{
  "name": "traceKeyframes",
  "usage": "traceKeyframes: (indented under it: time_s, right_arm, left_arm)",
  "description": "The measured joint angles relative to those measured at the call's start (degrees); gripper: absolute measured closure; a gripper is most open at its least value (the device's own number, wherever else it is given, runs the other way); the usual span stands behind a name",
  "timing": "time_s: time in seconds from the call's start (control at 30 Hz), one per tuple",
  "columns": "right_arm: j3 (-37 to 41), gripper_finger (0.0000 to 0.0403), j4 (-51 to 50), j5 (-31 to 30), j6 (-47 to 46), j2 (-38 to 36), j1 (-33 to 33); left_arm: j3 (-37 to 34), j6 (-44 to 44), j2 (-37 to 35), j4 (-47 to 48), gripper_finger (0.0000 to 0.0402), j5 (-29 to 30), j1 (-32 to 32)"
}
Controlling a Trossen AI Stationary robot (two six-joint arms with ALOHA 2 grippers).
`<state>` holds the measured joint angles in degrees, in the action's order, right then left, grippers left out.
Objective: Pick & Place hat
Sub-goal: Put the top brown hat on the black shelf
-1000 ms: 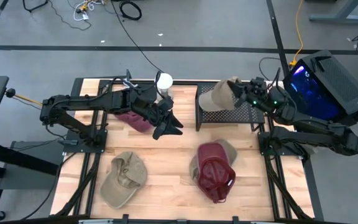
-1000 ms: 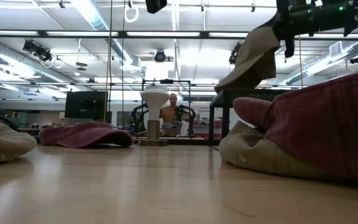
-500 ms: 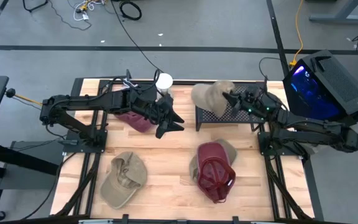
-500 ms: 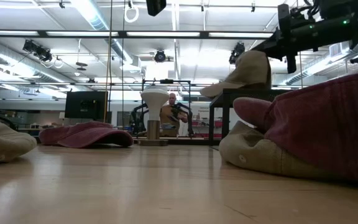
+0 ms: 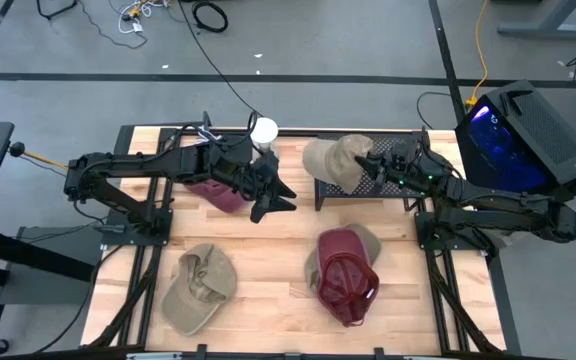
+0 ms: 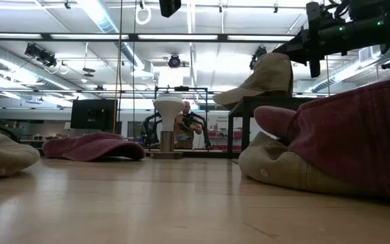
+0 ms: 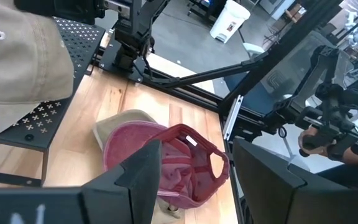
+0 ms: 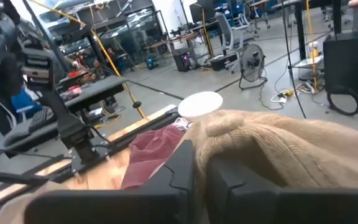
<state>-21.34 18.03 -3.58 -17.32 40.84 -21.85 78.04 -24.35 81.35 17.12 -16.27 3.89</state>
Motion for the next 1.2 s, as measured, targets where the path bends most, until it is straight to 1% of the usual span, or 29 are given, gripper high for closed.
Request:
traceKeyframes:
  time_s: [0.07,0.23,0.47,0.7,0.77,0.87,1.0,1.1,1.2]
  right_arm:
    - [0.0,0.0356,-0.5,0.0,3.0,0.0,-0.3]
    - [0.0,0.0323,-2.2,0.0,7.1,-1.1,-0.9]
    - [0.0,0.0252,-5.1,0.0,7.6,-5.2,-1.5]
    - [0.0,0.0183,-17.9,0.2,6.4,-8.4,-1.5]
    - [0.0,0.0170,-21.3,1.7,5.7,-8.6,-1.5]
    - [0.0,0.0155,-24.2,5.6,5.6,-8.7,-1.6]
    - [0.0,0.0147,-24.1,10.2,4.6,-8.7,-1.5]
    - [0.0,0.0147,-23.7,10.3,4.6,-8.9,-1.6]
    - [0.0,0.0152,-24.1,7.9,4.9,-10.0,-1.8]
  left_arm:
    - [0.0,-0.1,0.0,0.0,0.0197,0.0,0.0]
    - [0.0,-0.1,0.0,0.0,0.0197,0.0,0.0]
    - [0.0,-0.5,0.0,0.0,0.0197,0.0,0.0]
    - [0.0,-2.0,0.0,0.0,0.0197,0.0,0.0]
    - [0.0,-2.0,0.0,0.0,0.0197,0.0,0.0]
    - [0.0,-2.1,0.0,0.0,0.0197,0.0,0.0]
    - [0.0,-2.1,0.0,-0.1,0.0197,0.0,0.0]
    - [0.0,-2.1,0.0,-0.7,0.0197,0.0,0.0]
    - [0.0,-2.1,0.0,-1.4,0.0197,0.0,0.0]
